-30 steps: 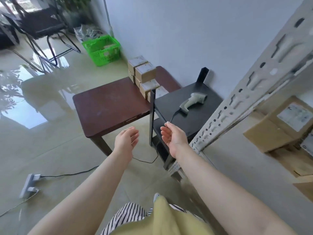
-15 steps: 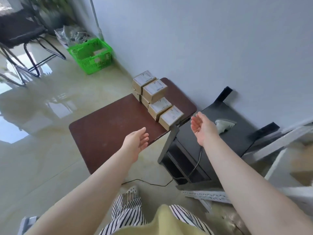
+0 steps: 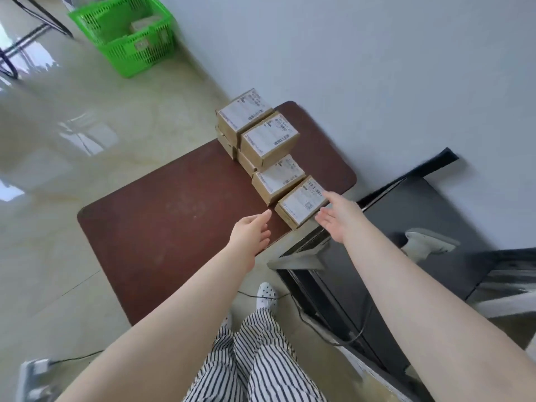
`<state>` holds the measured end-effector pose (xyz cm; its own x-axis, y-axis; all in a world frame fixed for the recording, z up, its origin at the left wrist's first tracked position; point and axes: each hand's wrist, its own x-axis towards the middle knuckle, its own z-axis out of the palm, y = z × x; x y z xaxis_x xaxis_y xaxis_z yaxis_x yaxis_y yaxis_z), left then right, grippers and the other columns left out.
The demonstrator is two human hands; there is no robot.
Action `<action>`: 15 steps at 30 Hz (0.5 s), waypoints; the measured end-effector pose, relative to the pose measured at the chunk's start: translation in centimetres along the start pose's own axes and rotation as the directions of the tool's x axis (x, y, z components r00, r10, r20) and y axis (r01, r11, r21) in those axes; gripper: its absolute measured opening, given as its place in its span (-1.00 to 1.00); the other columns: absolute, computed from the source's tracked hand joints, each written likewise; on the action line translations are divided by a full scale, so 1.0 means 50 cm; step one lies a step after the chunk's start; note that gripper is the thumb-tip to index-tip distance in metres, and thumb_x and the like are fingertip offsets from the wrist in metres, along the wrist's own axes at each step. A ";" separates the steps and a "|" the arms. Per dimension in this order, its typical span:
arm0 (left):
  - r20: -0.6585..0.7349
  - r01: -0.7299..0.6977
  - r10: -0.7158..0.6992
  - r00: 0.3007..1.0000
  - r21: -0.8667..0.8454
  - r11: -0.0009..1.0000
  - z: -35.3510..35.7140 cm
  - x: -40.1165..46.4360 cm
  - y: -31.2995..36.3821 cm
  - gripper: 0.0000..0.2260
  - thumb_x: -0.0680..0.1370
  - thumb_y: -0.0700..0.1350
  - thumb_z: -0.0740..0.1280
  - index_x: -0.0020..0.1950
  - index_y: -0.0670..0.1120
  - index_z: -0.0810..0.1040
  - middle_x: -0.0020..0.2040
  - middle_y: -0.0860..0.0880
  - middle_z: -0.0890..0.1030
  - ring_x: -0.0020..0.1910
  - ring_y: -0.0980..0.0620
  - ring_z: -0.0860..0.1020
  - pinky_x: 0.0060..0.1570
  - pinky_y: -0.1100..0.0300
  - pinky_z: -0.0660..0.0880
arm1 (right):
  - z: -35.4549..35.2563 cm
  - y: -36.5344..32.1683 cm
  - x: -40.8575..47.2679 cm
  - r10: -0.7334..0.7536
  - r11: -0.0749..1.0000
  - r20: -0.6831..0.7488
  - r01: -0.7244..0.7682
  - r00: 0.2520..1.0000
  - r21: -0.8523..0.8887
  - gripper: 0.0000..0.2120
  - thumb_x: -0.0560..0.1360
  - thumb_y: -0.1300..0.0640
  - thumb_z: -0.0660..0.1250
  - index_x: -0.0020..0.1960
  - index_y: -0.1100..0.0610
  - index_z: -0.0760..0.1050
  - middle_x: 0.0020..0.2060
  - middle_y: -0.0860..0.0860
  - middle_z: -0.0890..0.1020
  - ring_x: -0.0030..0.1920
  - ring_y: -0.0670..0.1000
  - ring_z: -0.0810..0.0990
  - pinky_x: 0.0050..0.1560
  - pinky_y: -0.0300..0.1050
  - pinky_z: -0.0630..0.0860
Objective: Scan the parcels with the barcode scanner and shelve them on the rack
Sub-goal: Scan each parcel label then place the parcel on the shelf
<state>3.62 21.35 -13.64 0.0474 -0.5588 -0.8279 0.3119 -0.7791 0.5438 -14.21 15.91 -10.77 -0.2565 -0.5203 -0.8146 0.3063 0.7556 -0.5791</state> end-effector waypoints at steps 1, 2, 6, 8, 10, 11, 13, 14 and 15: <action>-0.019 0.017 -0.017 1.000 -0.010 1.000 0.014 0.022 0.000 -0.67 0.59 0.04 0.42 0.26 -0.08 0.49 0.09 -0.04 0.58 0.11 0.01 0.60 0.23 0.09 0.56 | 0.005 0.001 0.028 0.018 1.000 -0.008 -0.018 1.000 -0.010 -0.54 0.61 0.17 0.33 0.45 0.27 0.33 0.28 0.24 0.51 0.33 0.13 0.49 0.39 -0.01 0.41; -0.042 0.042 -0.042 0.998 -0.012 0.999 0.028 0.044 -0.001 -0.63 0.59 0.04 0.42 0.32 -0.08 0.48 0.11 -0.05 0.58 0.14 0.00 0.59 0.26 0.07 0.55 | 0.007 0.006 0.057 0.036 0.999 -0.019 -0.036 0.999 -0.023 -0.52 0.61 0.19 0.33 0.47 0.28 0.31 0.35 0.24 0.48 0.38 0.15 0.46 0.41 0.00 0.39; -0.067 0.128 -0.127 0.990 0.001 0.992 0.092 0.123 -0.008 -0.43 0.58 0.05 0.43 0.53 -0.09 0.35 0.38 -0.11 0.51 0.32 -0.09 0.54 0.37 -0.02 0.49 | -0.002 0.017 0.163 0.107 0.994 -0.074 -0.108 0.991 -0.019 -0.31 0.53 0.23 0.42 0.56 0.12 0.18 0.45 0.21 0.38 0.44 0.19 0.39 0.43 0.11 0.39; -0.067 0.149 -0.149 0.986 -0.005 0.989 0.121 0.162 -0.011 -0.37 0.58 0.05 0.42 0.58 -0.08 0.26 0.44 -0.12 0.45 0.39 -0.12 0.48 0.40 -0.05 0.45 | -0.008 0.019 0.207 0.119 0.992 -0.103 -0.122 0.987 -0.015 -0.22 0.53 0.25 0.43 0.58 -0.01 0.09 0.45 0.20 0.38 0.45 0.21 0.36 0.42 0.16 0.40; -0.088 0.161 -0.161 0.983 -0.013 0.987 0.143 0.196 -0.015 -0.34 0.58 0.05 0.43 0.59 -0.06 0.23 0.45 -0.10 0.44 0.39 -0.10 0.47 0.40 -0.04 0.45 | -0.010 0.021 0.234 0.134 0.990 -0.113 -0.138 0.985 -0.029 -0.17 0.53 0.26 0.42 0.59 -0.11 0.01 0.45 0.18 0.38 0.46 0.22 0.34 0.41 0.20 0.39; -0.102 0.163 -0.164 0.981 -0.023 0.986 0.152 0.213 -0.019 -0.33 0.57 0.04 0.44 0.59 -0.04 0.22 0.44 -0.10 0.45 0.35 -0.09 0.48 0.38 -0.03 0.47 | -0.010 0.022 0.244 0.145 0.988 -0.112 -0.150 0.983 -0.042 -0.15 0.53 0.26 0.43 0.59 -0.13 0.00 0.44 0.17 0.40 0.46 0.22 0.35 0.41 0.22 0.38; -0.120 0.174 -0.178 0.977 -0.044 0.984 0.168 0.243 -0.026 -0.33 0.57 0.03 0.45 0.58 -0.02 0.21 0.38 -0.08 0.52 0.24 -0.04 0.54 0.31 0.00 0.52 | -0.011 0.024 0.260 0.156 0.984 -0.110 -0.164 0.982 -0.069 -0.16 0.54 0.25 0.42 0.60 -0.13 0.00 0.42 0.15 0.42 0.44 0.20 0.38 0.43 0.26 0.36; -0.128 0.183 -0.187 0.974 -0.048 0.982 0.175 0.257 -0.030 -0.35 0.56 0.03 0.45 0.57 -0.01 0.22 0.33 -0.07 0.56 0.21 -0.03 0.57 0.26 0.01 0.55 | -0.011 0.025 0.268 0.155 0.983 -0.109 -0.164 0.982 -0.081 -0.18 0.55 0.25 0.41 0.60 -0.12 0.01 0.40 0.14 0.43 0.41 0.19 0.41 0.42 0.28 0.36; -0.137 0.186 -0.191 0.972 -0.047 0.981 0.183 0.268 -0.033 -0.37 0.56 0.02 0.45 0.55 0.00 0.24 0.29 -0.06 0.58 0.19 -0.03 0.60 0.20 0.02 0.58 | -0.011 0.025 0.275 0.155 0.982 -0.101 -0.164 0.983 -0.089 -0.20 0.55 0.25 0.40 0.60 -0.11 0.03 0.38 0.14 0.45 0.38 0.18 0.45 0.41 0.29 0.37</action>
<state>-4.96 12.56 -24.35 0.1166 -0.3553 -0.9274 0.3599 -0.8552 0.3729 -17.87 9.94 -22.67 -0.2975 -0.3538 -0.8867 0.2611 0.8632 -0.4320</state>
